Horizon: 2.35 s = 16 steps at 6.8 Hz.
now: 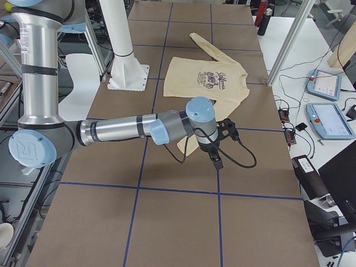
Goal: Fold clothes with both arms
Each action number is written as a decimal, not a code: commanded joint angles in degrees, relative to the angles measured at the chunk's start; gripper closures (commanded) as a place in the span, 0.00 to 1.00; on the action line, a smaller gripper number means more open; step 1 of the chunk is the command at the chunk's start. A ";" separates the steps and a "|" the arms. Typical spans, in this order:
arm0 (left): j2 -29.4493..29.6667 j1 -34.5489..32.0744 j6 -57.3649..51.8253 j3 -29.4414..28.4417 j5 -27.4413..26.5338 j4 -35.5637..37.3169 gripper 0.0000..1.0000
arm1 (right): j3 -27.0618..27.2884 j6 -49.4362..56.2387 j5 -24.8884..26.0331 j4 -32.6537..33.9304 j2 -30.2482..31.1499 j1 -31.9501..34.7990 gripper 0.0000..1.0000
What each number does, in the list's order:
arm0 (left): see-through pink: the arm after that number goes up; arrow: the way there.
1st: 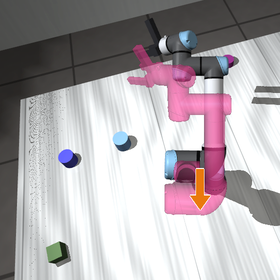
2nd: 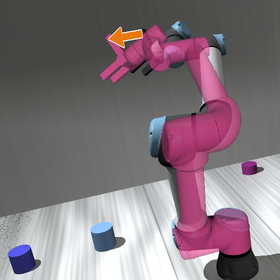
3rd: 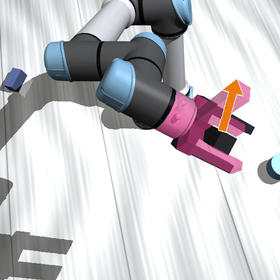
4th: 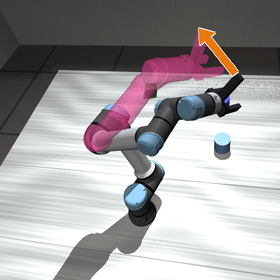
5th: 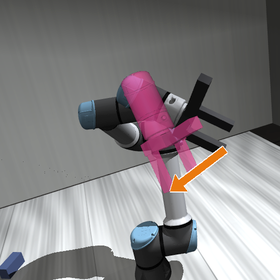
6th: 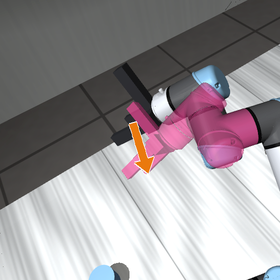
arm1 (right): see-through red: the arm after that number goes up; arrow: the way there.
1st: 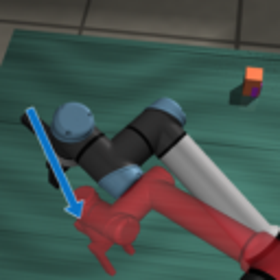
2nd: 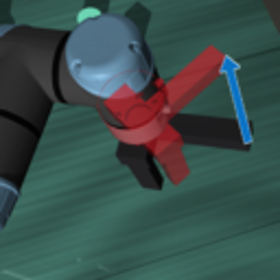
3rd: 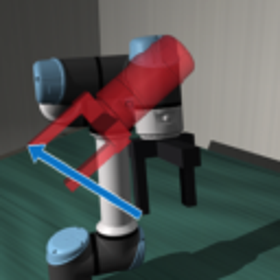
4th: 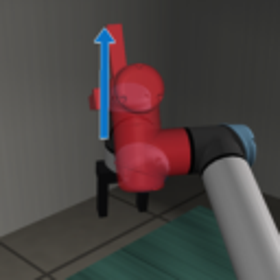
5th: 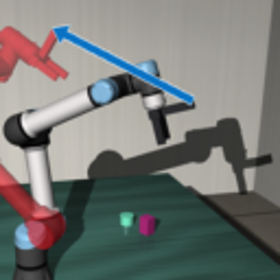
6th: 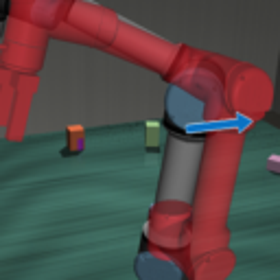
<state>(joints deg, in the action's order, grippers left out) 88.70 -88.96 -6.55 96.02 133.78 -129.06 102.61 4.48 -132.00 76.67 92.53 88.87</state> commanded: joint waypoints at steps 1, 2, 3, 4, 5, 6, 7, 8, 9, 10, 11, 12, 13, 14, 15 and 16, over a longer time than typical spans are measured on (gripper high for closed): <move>0.86 0.10 3.46 -1.01 -0.27 -5.46 0.00 | -0.21 -8.81 0.24 -2.40 0.19 -3.59 0.00; 0.95 0.10 3.56 -2.06 -0.19 -6.20 0.00 | -0.21 -13.31 0.33 -5.01 0.89 -6.40 0.00; 0.95 0.10 3.56 -1.63 -0.19 -6.21 0.00 | -0.47 -22.32 0.51 -10.78 2.03 -10.35 0.00; 0.95 0.10 3.65 -1.37 -0.10 -6.29 0.00 | -1.35 -31.37 1.90 -18.32 2.91 -15.26 0.00; 0.86 0.10 3.65 -1.63 -0.10 -7.77 0.00 | -2.57 -38.51 5.66 -24.92 3.87 -21.14 0.00; 0.95 0.10 3.65 -1.63 -0.10 -7.88 0.00 | -5.28 -43.72 9.35 -31.86 4.75 -25.72 0.00; 0.86 0.10 3.65 -1.54 -0.10 -7.88 0.00 | -8.96 -47.60 11.04 -40.37 5.98 -28.72 0.00; 0.77 0.10 3.65 -1.45 -0.01 -8.14 0.00 | -10.05 -49.29 13.41 -44.20 7.99 -31.54 0.02; 0.34 0.10 3.74 -1.54 -0.01 -9.36 0.00 | -10.14 -49.31 16.22 -44.24 8.10 -34.44 0.10; 0.25 0.10 3.65 -1.54 0.08 -9.46 0.00 | -10.41 -49.31 19.20 -44.24 8.28 -37.34 0.13; 0.25 0.10 3.65 -1.63 0.08 -9.55 0.00 | -10.41 -49.31 19.67 -44.32 9.23 -38.32 0.19; 0.25 0.10 3.65 -1.63 0.08 -9.55 0.00 | -10.41 -49.31 19.85 -44.33 9.42 -38.60 0.24; 0.25 0.10 3.65 -1.63 0.08 -9.55 0.00 | -10.58 -49.22 20.20 -44.33 9.42 -38.95 0.28; 0.25 0.10 3.65 -1.54 0.08 -9.55 0.00 | -10.67 -49.22 20.46 -44.33 9.33 -39.30 0.30; 0.25 0.10 3.65 -1.54 0.08 -9.55 0.00 | -11.28 -49.22 20.46 -44.33 8.98 -39.74 0.30; 0.25 0.10 3.65 -1.54 -0.01 -9.55 0.00 | -11.72 -49.13 20.98 -44.33 8.63 -40.26 0.30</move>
<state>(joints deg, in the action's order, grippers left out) 88.95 -88.86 -2.90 94.47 133.83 -138.60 91.38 -44.72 -111.42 32.35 101.52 49.16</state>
